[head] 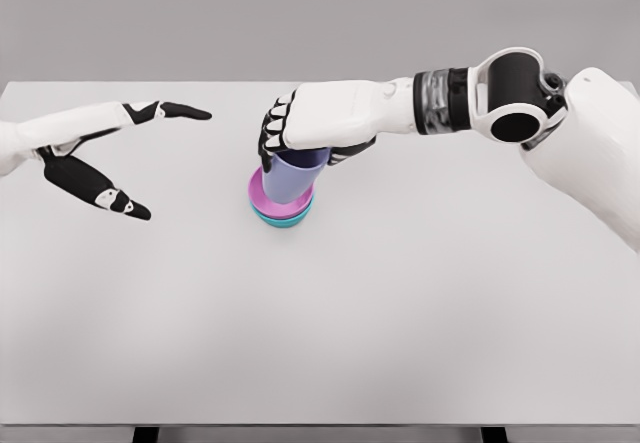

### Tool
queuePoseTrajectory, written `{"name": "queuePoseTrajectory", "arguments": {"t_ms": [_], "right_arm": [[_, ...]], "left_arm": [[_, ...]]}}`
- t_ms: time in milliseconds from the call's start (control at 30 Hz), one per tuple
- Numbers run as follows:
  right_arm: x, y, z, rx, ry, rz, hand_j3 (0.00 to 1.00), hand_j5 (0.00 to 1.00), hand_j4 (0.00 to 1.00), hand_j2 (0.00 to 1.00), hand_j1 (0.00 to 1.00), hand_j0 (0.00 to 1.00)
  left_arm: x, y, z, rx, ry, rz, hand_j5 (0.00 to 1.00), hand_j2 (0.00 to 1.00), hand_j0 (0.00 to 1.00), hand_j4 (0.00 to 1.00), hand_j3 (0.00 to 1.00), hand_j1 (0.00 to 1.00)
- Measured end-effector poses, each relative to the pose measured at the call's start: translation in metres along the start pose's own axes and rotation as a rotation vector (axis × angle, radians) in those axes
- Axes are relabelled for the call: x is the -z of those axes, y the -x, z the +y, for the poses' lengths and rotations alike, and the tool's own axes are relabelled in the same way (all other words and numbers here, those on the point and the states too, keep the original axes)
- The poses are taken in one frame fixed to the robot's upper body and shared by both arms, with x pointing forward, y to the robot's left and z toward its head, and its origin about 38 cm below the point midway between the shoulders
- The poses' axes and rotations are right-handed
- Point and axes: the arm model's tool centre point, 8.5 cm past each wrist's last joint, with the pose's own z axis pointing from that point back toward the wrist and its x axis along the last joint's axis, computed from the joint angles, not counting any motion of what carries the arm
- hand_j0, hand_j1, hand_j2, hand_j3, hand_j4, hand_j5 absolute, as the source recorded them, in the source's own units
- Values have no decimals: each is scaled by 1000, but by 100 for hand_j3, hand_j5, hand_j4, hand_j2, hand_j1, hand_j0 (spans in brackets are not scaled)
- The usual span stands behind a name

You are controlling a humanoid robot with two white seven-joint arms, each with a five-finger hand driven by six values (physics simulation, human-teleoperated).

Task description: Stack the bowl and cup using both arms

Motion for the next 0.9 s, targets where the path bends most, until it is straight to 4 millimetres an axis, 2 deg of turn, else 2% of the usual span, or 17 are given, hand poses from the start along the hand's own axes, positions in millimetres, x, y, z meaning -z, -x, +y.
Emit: {"name": "queuePoseTrajectory", "arguments": {"t_ms": [533,800,900], "right_arm": [[10,1,6,18,-16,-8,67,67,67,67,67,67],[11,3,1,9,-12,-4,69,69,69,69,69,69],[14,2,0,8,-10,-9,81,81,81,81,81,81]], "left_arm": [[0,0,0,0,0,1,100,100,100,100,100,100],[0,0,0,-1,1,1,100,100,100,100,100,100],[0,0,-1,-1,1,1,100,100,100,100,100,100]]}}
